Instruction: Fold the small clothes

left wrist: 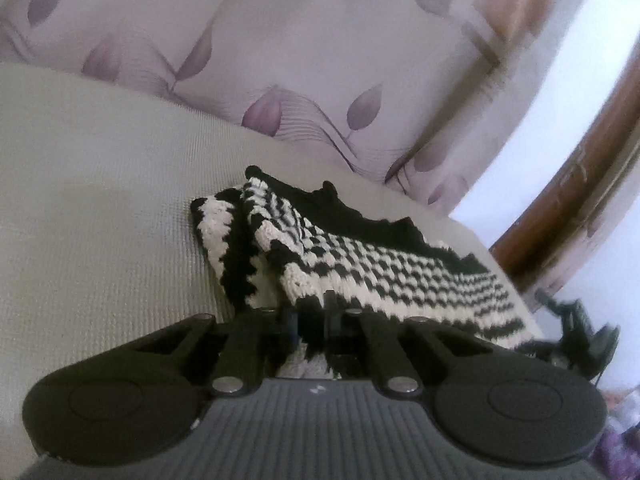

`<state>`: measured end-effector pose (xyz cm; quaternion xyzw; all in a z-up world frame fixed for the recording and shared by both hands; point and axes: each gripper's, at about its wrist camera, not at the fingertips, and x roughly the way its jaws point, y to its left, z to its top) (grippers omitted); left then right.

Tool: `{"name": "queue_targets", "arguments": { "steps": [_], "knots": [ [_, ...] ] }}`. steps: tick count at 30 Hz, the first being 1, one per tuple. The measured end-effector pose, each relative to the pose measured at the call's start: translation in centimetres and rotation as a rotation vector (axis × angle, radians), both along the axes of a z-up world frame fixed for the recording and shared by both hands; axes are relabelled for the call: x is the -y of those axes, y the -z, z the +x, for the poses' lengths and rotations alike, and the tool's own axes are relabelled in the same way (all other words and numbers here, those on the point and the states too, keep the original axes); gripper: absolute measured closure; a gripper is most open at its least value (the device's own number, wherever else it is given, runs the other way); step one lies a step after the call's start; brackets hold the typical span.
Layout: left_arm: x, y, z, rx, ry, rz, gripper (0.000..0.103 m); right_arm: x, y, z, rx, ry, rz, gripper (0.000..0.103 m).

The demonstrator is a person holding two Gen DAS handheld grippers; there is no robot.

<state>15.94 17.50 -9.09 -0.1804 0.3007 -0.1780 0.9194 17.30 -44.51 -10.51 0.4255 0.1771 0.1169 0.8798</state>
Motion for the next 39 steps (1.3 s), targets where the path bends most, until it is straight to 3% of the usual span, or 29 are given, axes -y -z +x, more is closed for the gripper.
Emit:
{"name": "queue_targets", "arguments": {
  "steps": [5,9,11,12,13,15,18,20,22,24,25,26,27,28,31,33,35,37,39],
  "knots": [
    [-0.3,1.8,-4.2,-0.05,-0.045,-0.015,0.094,-0.3,-0.2,0.3,0.006,-0.024,-0.024,0.003],
    [-1.1,2.2,-4.4,-0.005,-0.07,-0.041,0.085,-0.7,-0.5,0.5,0.01,-0.044,-0.056,0.003],
    [-1.1,1.6,-3.7,0.006,-0.097,-0.035,0.058,-1.0,-0.6,0.6,0.002,-0.046,-0.073,0.003],
    [-1.1,1.1,-3.5,0.012,-0.108,-0.04,0.034,-1.1,-0.7,0.6,-0.001,-0.048,-0.081,0.003],
    [-1.2,0.5,-3.7,0.036,-0.122,-0.056,0.024,-1.2,-0.7,0.6,-0.002,-0.05,-0.089,0.003],
    [-1.0,-1.2,-4.2,0.119,-0.131,-0.05,0.024,-1.4,-0.9,0.6,-0.001,-0.047,-0.103,0.003],
    [0.7,-3.6,-3.7,0.184,-0.116,0.066,0.025,-1.8,-1.0,0.7,0.005,-0.073,-0.124,0.003],
    [2.2,-4.3,-1.9,0.155,-0.1,0.132,0.03,-2.2,-1.2,0.9,0.006,-0.095,-0.148,0.003],
    [3.5,-4.0,0.4,0.108,-0.053,0.143,0.043,-2.9,-1.4,1.1,0.001,-0.118,-0.185,0.003],
    [4.7,-3.3,2.2,0.084,-0.029,0.175,0.05,-3.5,-1.7,1.1,0.001,-0.124,-0.22,0.003],
    [5.3,-3.0,2.9,0.076,-0.025,0.199,0.048,-3.6,-1.8,1.0,0.003,-0.124,-0.232,0.003],
    [5.9,-2.2,3.5,0.057,-0.057,0.266,0.05,-3.8,-1.8,1.0,0.004,-0.123,-0.241,0.003],
    [6.0,-1.5,4.2,0.025,-0.115,0.332,0.063,-3.9,-1.8,0.9,0.002,-0.121,-0.248,0.003],
    [5.7,-0.5,4.9,-0.007,-0.162,0.356,0.07,-3.9,-1.8,0.9,-0.002,-0.121,-0.251,0.003],
    [3.5,0.8,4.5,0.018,-0.21,0.262,0.07,-3.9,-1.6,1.4,-0.027,-0.137,-0.245,0.003],
    [4.0,0.9,3.9,0.043,-0.207,0.306,0.07,-3.7,-1.5,1.7,-0.044,-0.146,-0.235,0.003],
    [3.9,0.6,3.4,0.058,-0.187,0.256,0.067,-3.7,-1.5,1.8,-0.049,-0.149,-0.238,0.003],
    [3.5,0.0,2.8,0.067,-0.179,0.199,0.035,-3.9,-1.6,1.7,-0.048,-0.146,-0.251,0.003],
    [3.7,-0.7,2.0,0.112,-0.209,0.209,0.023,-4.1,-1.8,1.6,-0.047,-0.142,-0.269,0.003]
  ]
}}
